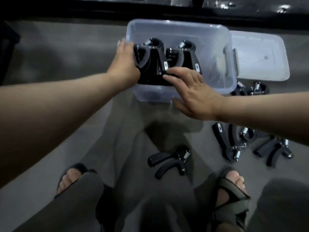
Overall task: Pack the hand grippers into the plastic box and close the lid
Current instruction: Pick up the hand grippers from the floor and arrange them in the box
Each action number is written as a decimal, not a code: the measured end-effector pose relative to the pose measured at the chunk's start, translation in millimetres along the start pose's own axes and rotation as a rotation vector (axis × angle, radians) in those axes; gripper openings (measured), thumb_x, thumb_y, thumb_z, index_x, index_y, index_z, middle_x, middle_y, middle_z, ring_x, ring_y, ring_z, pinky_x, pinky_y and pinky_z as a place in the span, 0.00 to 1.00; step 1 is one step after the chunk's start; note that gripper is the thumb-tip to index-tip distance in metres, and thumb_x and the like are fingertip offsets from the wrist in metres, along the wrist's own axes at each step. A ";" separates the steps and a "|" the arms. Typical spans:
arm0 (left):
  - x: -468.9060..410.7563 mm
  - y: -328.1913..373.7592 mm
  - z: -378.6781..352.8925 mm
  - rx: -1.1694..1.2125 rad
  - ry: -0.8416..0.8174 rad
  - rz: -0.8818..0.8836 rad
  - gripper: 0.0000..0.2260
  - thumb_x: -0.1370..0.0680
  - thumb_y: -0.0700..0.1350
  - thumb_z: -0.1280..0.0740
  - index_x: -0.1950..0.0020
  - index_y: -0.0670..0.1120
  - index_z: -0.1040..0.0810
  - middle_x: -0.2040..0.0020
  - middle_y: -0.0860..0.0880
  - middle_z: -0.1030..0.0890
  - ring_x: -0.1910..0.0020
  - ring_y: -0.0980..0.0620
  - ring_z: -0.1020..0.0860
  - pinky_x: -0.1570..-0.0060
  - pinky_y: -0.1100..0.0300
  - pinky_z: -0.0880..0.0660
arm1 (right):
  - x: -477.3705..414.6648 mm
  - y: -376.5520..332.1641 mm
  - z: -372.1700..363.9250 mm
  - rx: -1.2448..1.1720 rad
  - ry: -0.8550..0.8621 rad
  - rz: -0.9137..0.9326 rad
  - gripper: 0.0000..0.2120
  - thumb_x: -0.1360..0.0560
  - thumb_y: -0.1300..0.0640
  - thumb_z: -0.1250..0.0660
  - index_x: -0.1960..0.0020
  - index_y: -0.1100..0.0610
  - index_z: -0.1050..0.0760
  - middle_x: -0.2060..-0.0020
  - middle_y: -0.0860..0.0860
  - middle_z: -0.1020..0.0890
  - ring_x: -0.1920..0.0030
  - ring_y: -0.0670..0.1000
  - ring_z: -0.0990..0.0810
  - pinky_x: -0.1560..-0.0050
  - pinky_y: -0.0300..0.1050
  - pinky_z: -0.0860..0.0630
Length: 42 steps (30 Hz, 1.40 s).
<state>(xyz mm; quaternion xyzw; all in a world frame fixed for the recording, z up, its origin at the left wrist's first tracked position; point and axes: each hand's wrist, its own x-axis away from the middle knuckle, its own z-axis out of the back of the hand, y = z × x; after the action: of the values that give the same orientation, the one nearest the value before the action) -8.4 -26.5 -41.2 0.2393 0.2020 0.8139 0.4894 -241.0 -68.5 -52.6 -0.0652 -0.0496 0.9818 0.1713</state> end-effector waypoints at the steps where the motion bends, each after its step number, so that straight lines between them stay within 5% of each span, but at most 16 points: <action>1: 0.0 1.8 3.2 -0.010 -0.005 0.004 0.32 0.28 0.33 0.38 0.25 0.44 0.41 0.22 0.43 0.49 0.22 0.47 0.51 0.29 0.62 0.51 | 3.9 -5.0 -1.4 -0.013 -0.018 0.114 0.27 0.25 0.56 0.37 0.29 0.65 0.32 0.31 0.65 0.31 0.31 0.64 0.33 0.31 0.57 0.36; 4: 5.5 1.6 6.0 -0.016 -0.032 0.004 0.31 0.30 0.33 0.37 0.27 0.44 0.39 0.23 0.43 0.45 0.23 0.47 0.49 0.29 0.61 0.48 | 22.2 -29.4 -16.5 -0.056 -0.231 0.398 0.21 0.26 0.59 0.37 0.34 0.64 0.27 0.38 0.62 0.26 0.40 0.63 0.25 0.38 0.56 0.29; 9: 24.5 -2.9 2.2 0.048 -0.023 0.011 0.35 0.29 0.32 0.38 0.24 0.46 0.43 0.21 0.45 0.49 0.22 0.50 0.53 0.36 0.67 0.52 | 60.7 -82.4 -61.0 0.062 -0.753 0.267 0.37 0.28 0.39 0.33 0.27 0.57 0.39 0.33 0.60 0.33 0.36 0.62 0.29 0.37 0.55 0.31; 11: 32.5 -5.5 1.1 0.051 -0.023 0.000 0.36 0.29 0.31 0.38 0.23 0.46 0.45 0.21 0.46 0.50 0.22 0.50 0.54 0.37 0.67 0.53 | 67.0 -103.5 -74.2 0.150 -0.798 0.319 0.43 0.30 0.40 0.31 0.24 0.57 0.44 0.31 0.61 0.35 0.36 0.61 0.30 0.39 0.55 0.31; 16: 51.2 -15.8 -4.9 0.056 -0.033 -0.025 0.37 0.30 0.31 0.39 0.23 0.47 0.47 0.21 0.46 0.51 0.22 0.51 0.54 0.34 0.66 0.52 | 58.5 -134.4 -78.2 0.205 -0.779 0.353 0.32 0.20 0.57 0.42 0.21 0.60 0.52 0.31 0.63 0.35 0.39 0.63 0.30 0.46 0.55 0.30; 20: 59.6 -22.0 -9.5 0.068 -0.055 -0.022 0.38 0.29 0.31 0.42 0.21 0.49 0.52 0.20 0.46 0.58 0.22 0.50 0.60 0.27 0.57 0.53 | 48.7 -129.6 -83.2 0.171 -0.916 0.221 0.54 0.42 0.59 0.18 0.25 0.61 0.46 0.34 0.62 0.34 0.40 0.63 0.29 0.47 0.57 0.26; 27: 63.8 -24.8 -14.0 0.085 -0.054 -0.004 0.38 0.28 0.30 0.47 0.21 0.48 0.56 0.21 0.48 0.63 0.23 0.52 0.62 0.28 0.60 0.57 | 31.3 -113.6 -53.7 0.017 -1.028 0.207 0.31 0.29 0.53 0.26 0.31 0.58 0.33 0.38 0.58 0.27 0.40 0.61 0.24 0.45 0.54 0.25; 31: 64.4 -26.5 -14.1 0.108 -0.036 -0.010 0.36 0.26 0.30 0.48 0.21 0.48 0.55 0.21 0.48 0.62 0.23 0.52 0.62 0.30 0.62 0.58 | 17.8 -101.0 0.6 -0.186 -0.895 0.216 0.21 0.29 0.45 0.27 0.44 0.53 0.31 0.50 0.52 0.21 0.53 0.54 0.21 0.59 0.46 0.29; 35: 64.1 -30.1 -17.5 0.126 -0.014 -0.040 0.34 0.25 0.31 0.48 0.21 0.47 0.53 0.21 0.46 0.60 0.22 0.51 0.60 0.27 0.60 0.57 | -12.1 -65.6 73.8 -0.870 -0.711 -0.208 0.17 0.32 0.47 0.23 0.54 0.55 0.27 0.67 0.52 0.21 0.71 0.50 0.23 0.72 0.44 0.26; 38: 62.9 -31.6 -18.8 0.150 -0.013 -0.039 0.33 0.25 0.31 0.48 0.21 0.47 0.53 0.21 0.47 0.60 0.22 0.52 0.61 0.26 0.57 0.57 | -35.0 -23.1 104.4 -1.207 -0.389 -0.522 0.15 0.31 0.50 0.27 0.59 0.60 0.27 0.73 0.54 0.27 0.77 0.49 0.32 0.77 0.38 0.35; 42: 63.3 -31.6 -19.7 0.179 0.001 -0.041 0.34 0.25 0.31 0.49 0.21 0.48 0.53 0.21 0.49 0.60 0.23 0.54 0.61 0.26 0.58 0.56 | -48.0 4.4 97.5 -1.469 -0.126 -0.752 0.13 0.24 0.47 0.34 0.60 0.56 0.29 0.70 0.51 0.32 0.77 0.44 0.39 0.78 0.34 0.44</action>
<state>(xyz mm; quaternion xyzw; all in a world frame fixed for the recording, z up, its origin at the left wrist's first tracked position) -23.5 42.1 -62.7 0.2775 0.2790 0.7825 0.4825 -211.8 -96.4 48.4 -0.0844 -0.7065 0.5783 0.3990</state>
